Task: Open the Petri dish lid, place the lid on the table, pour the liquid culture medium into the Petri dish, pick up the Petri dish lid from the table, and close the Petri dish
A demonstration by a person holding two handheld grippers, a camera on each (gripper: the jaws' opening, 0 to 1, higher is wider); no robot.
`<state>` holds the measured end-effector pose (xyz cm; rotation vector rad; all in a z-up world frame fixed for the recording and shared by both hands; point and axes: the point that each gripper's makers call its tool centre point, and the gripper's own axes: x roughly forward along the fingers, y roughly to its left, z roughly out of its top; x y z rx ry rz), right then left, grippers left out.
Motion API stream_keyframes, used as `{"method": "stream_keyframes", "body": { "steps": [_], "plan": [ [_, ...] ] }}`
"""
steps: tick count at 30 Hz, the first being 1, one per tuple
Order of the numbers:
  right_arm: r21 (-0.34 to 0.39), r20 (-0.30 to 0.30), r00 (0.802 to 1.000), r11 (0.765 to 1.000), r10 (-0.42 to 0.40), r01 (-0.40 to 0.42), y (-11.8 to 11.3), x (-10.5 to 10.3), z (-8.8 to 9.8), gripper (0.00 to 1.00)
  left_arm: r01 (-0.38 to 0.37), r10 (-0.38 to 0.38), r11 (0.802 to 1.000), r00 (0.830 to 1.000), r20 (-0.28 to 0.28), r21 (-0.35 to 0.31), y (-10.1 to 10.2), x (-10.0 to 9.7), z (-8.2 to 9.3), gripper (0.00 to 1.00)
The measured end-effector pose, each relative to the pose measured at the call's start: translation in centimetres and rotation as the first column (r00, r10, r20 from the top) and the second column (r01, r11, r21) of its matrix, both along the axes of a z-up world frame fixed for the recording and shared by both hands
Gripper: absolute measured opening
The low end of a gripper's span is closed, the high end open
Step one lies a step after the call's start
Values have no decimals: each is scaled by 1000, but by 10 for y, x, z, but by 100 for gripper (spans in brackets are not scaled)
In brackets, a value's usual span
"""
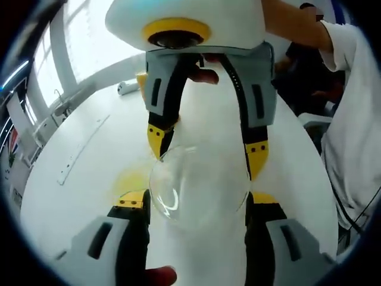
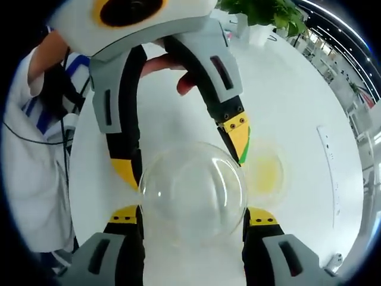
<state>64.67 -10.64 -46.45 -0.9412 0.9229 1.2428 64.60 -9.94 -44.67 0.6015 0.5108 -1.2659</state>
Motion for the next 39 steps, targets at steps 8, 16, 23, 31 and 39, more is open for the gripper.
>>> {"method": "stream_keyframes", "body": {
  "steps": [8,16,23,31,39],
  "plan": [
    [-6,-32,999,1000,3,-3,0,-4,-11,62,-1,1,1000,1000,-28,0,-1,-14,-12,56],
    [-4,-55,998,1000,4,-4,-4,-10,-10,62,1,-2,1000,998,-56,-18,-3,-25,-12,56],
    [-12,-70,997,1000,11,-12,-2,-23,-16,62,-6,4,1000,997,-74,-23,-1,-36,-17,56],
    [-21,-68,998,1000,13,-14,-1,-40,-18,62,-10,8,1000,997,-78,-22,0,-45,-21,56],
    [-31,-67,998,999,17,-19,-1,-46,-20,62,-22,20,1000,996,-86,-22,0,-50,-24,56]
  ]
}}
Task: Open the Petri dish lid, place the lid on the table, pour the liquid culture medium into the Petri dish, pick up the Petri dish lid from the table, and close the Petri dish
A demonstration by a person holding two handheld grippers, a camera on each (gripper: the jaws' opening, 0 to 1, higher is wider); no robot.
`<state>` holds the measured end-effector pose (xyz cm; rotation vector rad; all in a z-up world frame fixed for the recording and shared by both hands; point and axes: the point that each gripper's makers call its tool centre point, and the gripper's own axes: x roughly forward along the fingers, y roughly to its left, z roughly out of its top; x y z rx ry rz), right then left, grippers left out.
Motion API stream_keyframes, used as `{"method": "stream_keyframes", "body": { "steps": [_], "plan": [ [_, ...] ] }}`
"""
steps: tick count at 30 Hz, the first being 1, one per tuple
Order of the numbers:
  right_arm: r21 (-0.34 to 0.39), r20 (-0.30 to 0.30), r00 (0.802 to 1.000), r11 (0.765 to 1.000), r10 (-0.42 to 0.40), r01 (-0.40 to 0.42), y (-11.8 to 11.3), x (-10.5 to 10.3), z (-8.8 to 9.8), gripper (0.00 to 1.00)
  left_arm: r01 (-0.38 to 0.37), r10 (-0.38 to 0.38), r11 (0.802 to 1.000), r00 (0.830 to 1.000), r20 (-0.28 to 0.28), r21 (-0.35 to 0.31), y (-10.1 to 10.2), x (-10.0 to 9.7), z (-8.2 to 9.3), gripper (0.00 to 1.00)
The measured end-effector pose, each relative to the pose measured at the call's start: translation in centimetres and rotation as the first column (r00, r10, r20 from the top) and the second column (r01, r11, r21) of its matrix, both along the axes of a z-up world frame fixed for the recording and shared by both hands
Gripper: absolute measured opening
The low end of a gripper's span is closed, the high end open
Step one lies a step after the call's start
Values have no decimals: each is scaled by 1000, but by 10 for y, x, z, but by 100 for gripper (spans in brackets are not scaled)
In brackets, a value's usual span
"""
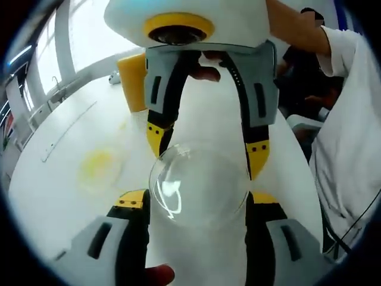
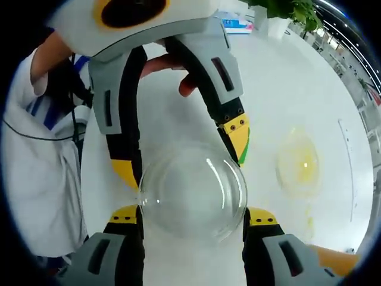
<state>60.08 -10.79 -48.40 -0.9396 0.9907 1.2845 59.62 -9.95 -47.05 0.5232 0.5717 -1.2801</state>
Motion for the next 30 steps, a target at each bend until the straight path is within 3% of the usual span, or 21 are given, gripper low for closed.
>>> {"method": "stream_keyframes", "body": {
  "steps": [15,19,22,30],
  "plan": [
    [17,6,1000,1000,20,-20,-2,-13,0,62,22,-22,1000,1000,5,-3,0,-10,1,61],
    [29,8,1000,999,17,-18,-2,-15,0,62,29,-25,997,998,52,-72,-5,-11,13,65],
    [68,9,1000,998,1,-1,2,-14,6,62,30,-23,996,997,77,-85,-5,-11,19,65],
    [159,26,999,987,-28,23,7,-7,25,62,-44,65,986,990,124,-163,6,1,39,64]
  ]
}}
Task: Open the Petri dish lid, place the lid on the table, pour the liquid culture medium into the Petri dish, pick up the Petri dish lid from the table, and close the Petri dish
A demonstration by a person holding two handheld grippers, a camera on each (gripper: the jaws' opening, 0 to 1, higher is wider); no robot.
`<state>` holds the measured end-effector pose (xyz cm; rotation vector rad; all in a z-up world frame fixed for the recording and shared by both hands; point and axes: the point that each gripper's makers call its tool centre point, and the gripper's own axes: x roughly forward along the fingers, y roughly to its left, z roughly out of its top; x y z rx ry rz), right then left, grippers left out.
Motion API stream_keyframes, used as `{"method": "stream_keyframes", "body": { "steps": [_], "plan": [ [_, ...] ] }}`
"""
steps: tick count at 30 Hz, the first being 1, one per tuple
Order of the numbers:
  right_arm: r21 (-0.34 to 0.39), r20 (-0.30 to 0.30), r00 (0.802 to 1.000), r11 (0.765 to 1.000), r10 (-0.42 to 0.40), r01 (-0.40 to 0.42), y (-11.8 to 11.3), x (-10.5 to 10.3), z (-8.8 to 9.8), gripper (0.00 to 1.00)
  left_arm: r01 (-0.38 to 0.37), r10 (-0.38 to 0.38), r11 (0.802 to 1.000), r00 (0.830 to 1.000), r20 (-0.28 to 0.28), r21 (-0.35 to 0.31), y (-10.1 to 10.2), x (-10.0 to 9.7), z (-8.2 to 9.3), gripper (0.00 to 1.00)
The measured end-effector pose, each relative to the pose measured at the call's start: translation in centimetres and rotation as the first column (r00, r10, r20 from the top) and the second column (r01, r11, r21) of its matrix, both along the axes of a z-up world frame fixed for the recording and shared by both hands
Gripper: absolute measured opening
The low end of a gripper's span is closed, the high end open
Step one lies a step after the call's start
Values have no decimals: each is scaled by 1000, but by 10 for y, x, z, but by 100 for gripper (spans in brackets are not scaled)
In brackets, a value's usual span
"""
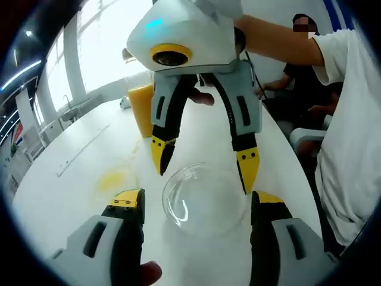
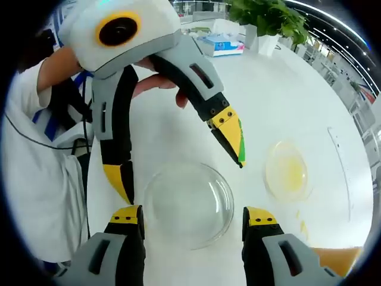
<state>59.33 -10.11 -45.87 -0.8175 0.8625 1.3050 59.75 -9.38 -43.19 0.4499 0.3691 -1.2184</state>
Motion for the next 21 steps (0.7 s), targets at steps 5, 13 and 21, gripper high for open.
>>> {"method": "stream_keyframes", "body": {
  "steps": [5,13,21],
  "plan": [
    [41,19,1000,999,-3,2,0,0,6,62,-40,41,999,998,42,-27,5,5,11,63],
    [196,89,990,977,-106,87,2,15,30,61,-184,199,974,974,111,-130,19,22,36,62],
    [422,151,960,894,-237,154,1,24,69,61,-344,383,905,915,129,-249,42,29,64,61]
  ]
}}
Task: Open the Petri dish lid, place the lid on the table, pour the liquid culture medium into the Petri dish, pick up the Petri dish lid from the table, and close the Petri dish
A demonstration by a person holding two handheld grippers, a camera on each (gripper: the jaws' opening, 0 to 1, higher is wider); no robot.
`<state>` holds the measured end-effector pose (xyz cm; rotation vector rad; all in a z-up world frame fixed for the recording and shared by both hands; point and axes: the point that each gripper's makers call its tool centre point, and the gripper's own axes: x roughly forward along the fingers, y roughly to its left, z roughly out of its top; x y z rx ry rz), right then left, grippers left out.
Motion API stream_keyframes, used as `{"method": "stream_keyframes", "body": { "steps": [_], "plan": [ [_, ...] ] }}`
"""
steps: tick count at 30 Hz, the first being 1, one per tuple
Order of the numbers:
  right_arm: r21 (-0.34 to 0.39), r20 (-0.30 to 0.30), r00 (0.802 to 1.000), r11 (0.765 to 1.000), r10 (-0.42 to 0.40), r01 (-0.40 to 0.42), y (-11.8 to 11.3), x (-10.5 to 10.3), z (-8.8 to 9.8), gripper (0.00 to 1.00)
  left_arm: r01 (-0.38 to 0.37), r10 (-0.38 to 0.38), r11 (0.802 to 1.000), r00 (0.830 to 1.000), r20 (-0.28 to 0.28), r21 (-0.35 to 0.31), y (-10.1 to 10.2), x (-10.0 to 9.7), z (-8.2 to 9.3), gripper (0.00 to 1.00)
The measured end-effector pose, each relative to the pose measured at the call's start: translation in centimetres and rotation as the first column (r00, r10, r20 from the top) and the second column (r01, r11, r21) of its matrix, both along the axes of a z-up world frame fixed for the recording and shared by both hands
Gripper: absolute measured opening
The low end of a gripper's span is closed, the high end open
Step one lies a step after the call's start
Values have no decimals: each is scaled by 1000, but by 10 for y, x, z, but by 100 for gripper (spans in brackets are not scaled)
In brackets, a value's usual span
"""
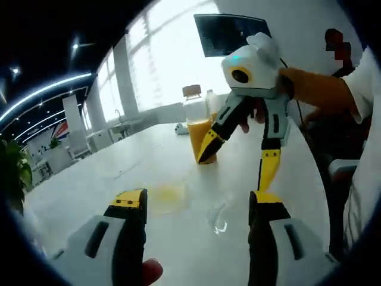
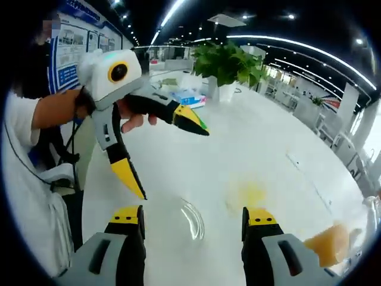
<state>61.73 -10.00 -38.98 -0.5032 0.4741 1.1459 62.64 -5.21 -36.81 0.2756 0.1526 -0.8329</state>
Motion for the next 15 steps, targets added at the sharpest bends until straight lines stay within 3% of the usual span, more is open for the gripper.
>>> {"method": "stream_keyframes", "body": {
  "steps": [1,7,10,13,15],
  "plan": [
    [9,11,1000,1000,-2,2,-3,-1,3,61,-14,14,1000,1000,-7,-18,1,-1,2,62],
    [126,90,992,989,-94,82,-21,-2,29,60,-78,77,997,996,51,18,11,-10,6,62],
    [210,113,983,971,-143,117,-30,-4,47,59,-145,144,989,986,80,-4,21,-10,14,62],
    [252,125,977,958,-172,136,-44,8,58,59,-176,178,984,983,52,-28,29,-13,14,61],
    [266,147,971,953,-191,147,-53,4,63,59,-203,205,978,976,69,-40,37,-15,16,61]
  ]
}}
